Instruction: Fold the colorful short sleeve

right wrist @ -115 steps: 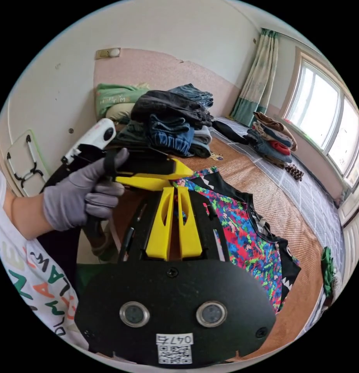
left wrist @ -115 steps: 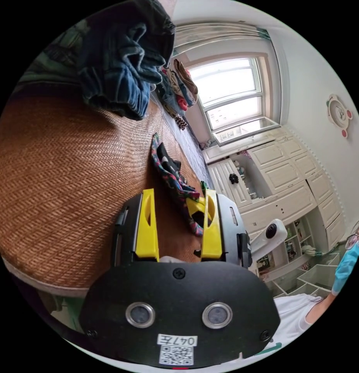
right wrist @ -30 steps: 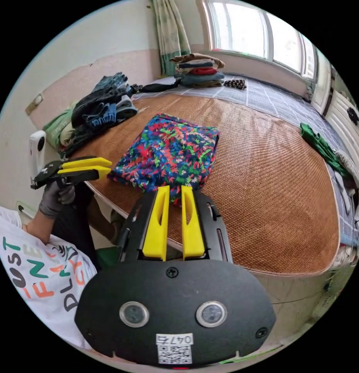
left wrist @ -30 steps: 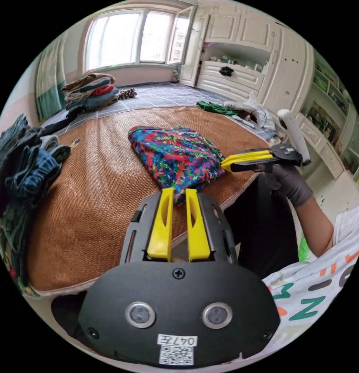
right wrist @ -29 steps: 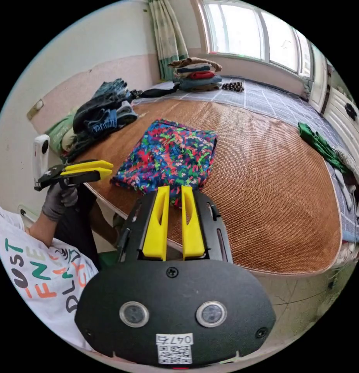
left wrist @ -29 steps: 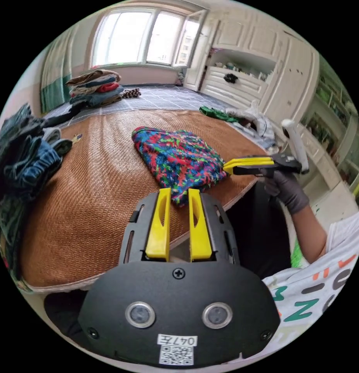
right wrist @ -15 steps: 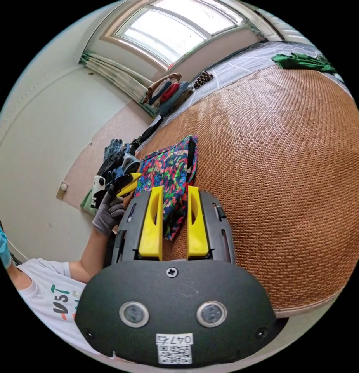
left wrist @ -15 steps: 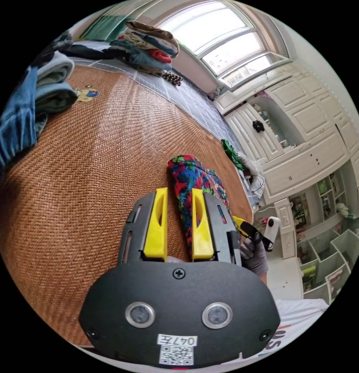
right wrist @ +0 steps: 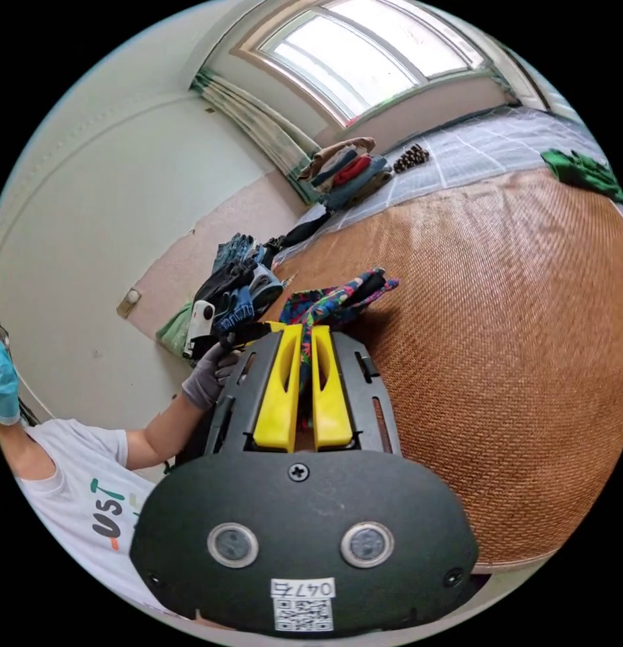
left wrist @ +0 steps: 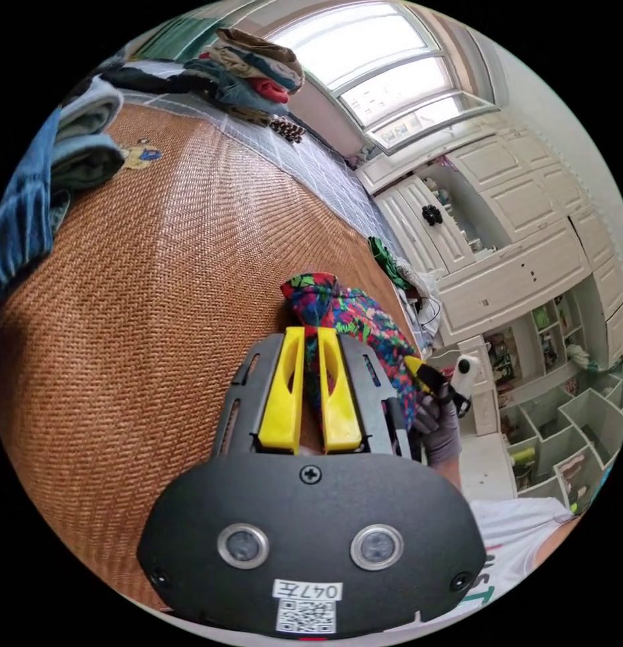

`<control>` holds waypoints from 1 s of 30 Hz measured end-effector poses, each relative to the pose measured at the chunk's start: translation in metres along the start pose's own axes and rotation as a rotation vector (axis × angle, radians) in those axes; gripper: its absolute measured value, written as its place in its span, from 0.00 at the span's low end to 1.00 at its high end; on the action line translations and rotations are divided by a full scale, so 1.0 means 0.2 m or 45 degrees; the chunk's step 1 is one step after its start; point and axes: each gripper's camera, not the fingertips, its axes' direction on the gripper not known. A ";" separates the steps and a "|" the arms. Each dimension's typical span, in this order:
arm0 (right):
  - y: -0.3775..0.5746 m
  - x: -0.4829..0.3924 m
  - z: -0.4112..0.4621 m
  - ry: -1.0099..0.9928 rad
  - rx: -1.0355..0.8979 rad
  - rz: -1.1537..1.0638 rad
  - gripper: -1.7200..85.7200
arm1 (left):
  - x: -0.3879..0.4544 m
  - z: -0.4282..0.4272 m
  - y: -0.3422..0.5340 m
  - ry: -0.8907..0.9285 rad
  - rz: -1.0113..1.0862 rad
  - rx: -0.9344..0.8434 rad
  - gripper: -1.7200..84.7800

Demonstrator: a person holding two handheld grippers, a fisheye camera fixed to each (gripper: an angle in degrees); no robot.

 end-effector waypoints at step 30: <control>-3.14 -2.04 2.52 0.230 0.081 -0.389 0.06 | -0.44 0.49 0.10 0.116 0.229 -0.191 0.01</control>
